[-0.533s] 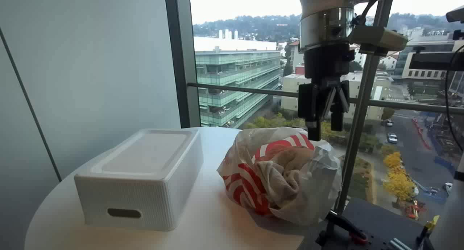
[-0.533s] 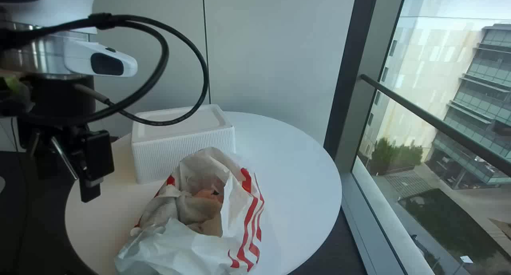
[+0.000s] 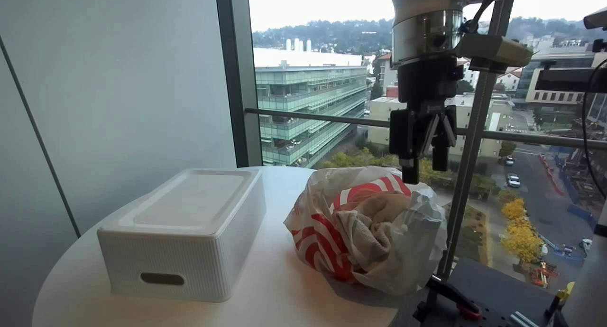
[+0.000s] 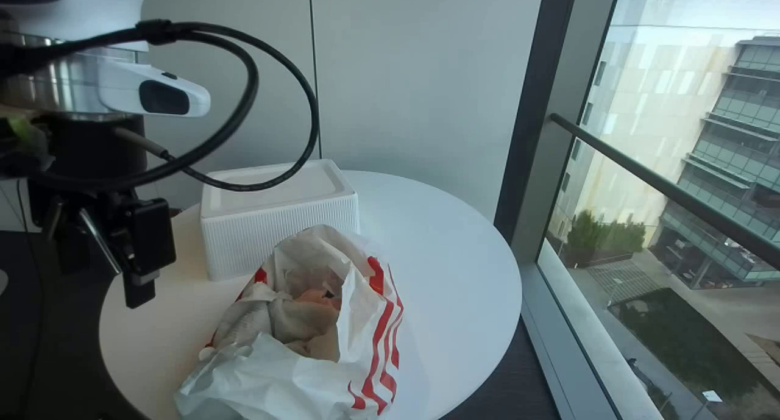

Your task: Remove the white towel and the peach and blue shirts from the plastic and put them on the basket

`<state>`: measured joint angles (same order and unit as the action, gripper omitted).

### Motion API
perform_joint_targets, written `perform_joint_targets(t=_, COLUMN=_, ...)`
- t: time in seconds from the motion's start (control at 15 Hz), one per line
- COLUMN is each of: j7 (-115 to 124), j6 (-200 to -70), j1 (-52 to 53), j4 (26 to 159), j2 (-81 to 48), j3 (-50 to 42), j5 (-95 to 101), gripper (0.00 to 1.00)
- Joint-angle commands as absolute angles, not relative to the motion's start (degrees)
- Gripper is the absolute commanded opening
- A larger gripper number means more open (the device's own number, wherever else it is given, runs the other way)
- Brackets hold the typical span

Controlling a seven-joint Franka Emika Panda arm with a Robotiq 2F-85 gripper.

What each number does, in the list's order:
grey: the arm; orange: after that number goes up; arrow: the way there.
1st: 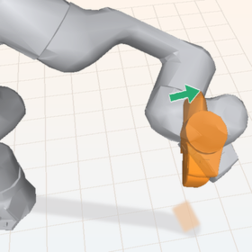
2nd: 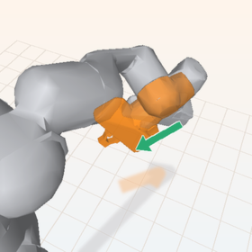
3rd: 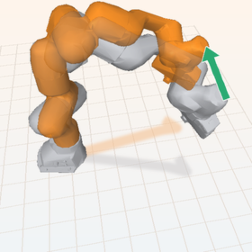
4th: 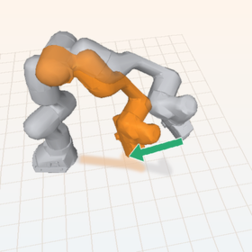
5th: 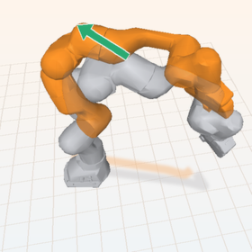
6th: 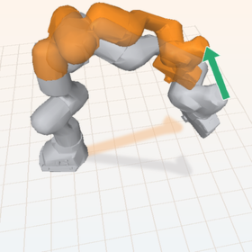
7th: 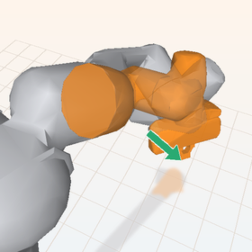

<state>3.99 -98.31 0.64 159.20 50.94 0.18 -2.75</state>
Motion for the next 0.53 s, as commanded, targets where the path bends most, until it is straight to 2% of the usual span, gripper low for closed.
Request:
perform_joint_targets(t=0.0, j7=4.05, j6=-103.05, j1=-0.88, j4=159.11, j2=48.67, j3=0.90, j5=-0.95, gripper=1.00)
perform_joint_targets(t=0.47, j7=3.46, j6=-119.12, j1=-4.28, j4=157.43, j2=36.19, j3=-1.62, j5=2.36, gripper=1.00)
